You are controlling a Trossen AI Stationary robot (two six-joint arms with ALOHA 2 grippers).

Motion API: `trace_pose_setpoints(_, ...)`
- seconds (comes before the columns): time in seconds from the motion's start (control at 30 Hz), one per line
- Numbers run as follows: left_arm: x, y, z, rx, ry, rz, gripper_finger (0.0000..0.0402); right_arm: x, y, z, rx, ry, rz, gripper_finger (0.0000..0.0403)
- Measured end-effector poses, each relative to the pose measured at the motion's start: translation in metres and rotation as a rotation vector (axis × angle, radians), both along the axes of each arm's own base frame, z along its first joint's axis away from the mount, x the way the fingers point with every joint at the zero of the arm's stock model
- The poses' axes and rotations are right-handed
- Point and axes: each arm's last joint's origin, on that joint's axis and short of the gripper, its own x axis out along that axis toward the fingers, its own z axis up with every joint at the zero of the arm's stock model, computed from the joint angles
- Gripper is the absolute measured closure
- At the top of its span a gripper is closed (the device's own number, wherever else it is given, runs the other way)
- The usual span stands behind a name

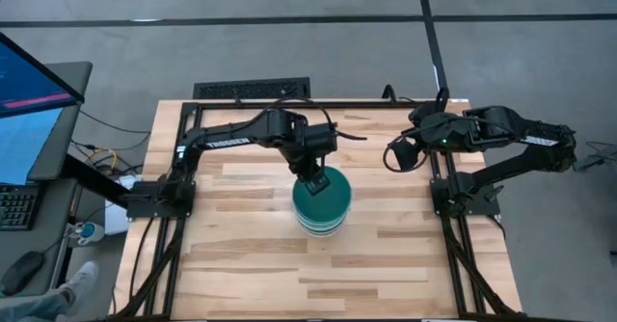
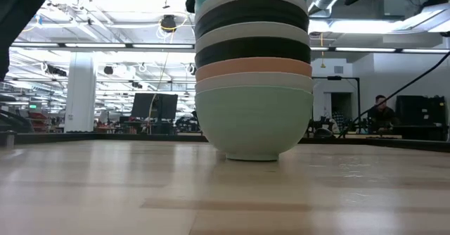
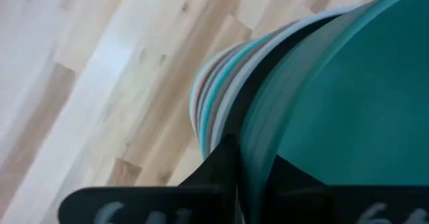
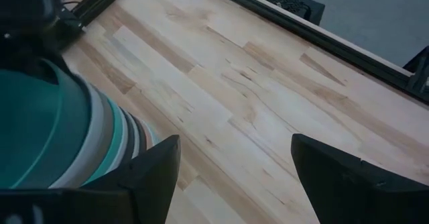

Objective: Nest bowls inside each other
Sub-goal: Stack the green bowl on the white bowl, then return to Home Position

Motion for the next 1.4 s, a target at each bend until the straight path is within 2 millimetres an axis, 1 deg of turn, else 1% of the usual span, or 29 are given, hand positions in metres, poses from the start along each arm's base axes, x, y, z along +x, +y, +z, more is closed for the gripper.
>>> trace_pose_setpoints(0.13,0.000,0.002,0.000,0.010,0.000,-0.004,0.0398,0.000,0.000,0.000,0.000,0.000,0.000,0.0097)
trace_pose_setpoints(0.23,0.000,0.002,0.000,0.022,0.003,-0.002,0.0389,0.000,0.000,0.000,0.000,0.000,0.000,0.0097)
trace_pose_setpoints(0.4,-0.009,0.000,-0.003,-0.001,0.093,-0.015,0.0348,0.000,0.000,0.000,-0.001,0.001,0.001,0.0097)
trace_pose_setpoints(0.5,-0.008,-0.002,-0.001,-0.008,0.079,-0.023,0.0316,0.000,0.000,0.000,-0.002,0.002,0.003,0.0097)
trace_pose_setpoints(0.67,-0.013,-0.003,0.010,-0.027,0.045,-0.015,0.0271,0.000,0.000,0.000,-0.010,0.007,0.012,0.0097)
trace_pose_setpoints(0.83,-0.028,-0.005,0.032,-0.062,-0.030,0.006,0.0247,-0.001,0.000,-0.001,-0.011,0.025,0.013,0.0097)
trace_pose_setpoints(0.93,-0.042,-0.004,0.048,0.003,-0.073,0.049,0.0240,-0.002,0.000,-0.002,-0.012,0.035,0.013,0.0097)
trace_pose_setpoints(1.0,-0.046,-0.002,0.052,0.050,-0.085,0.069,0.0238,-0.002,-0.001,-0.002,-0.018,0.035,0.007,0.0097)
trace_pose_setpoints(1.13,-0.045,-0.001,0.051,0.065,-0.076,0.065,0.0237,-0.002,-0.001,-0.002,-0.029,0.034,-0.002,0.0097)
trace_pose_setpoints(1.23,-0.046,0.000,0.050,0.139,-0.061,0.070,0.0238,-0.002,-0.001,-0.002,-0.029,0.034,-0.002,0.0097)
trace_pose_setpoints(1.3,-0.047,0.001,0.050,0.151,-0.059,0.077,0.0248,-0.002,-0.001,-0.002,-0.029,0.034,-0.002,0.0097)
trace_pose_setpoints(1.4,-0.046,0.000,0.049,0.135,-0.058,0.046,0.0278,-0.002,-0.001,-0.002,-0.029,0.034,-0.002,0.0097)
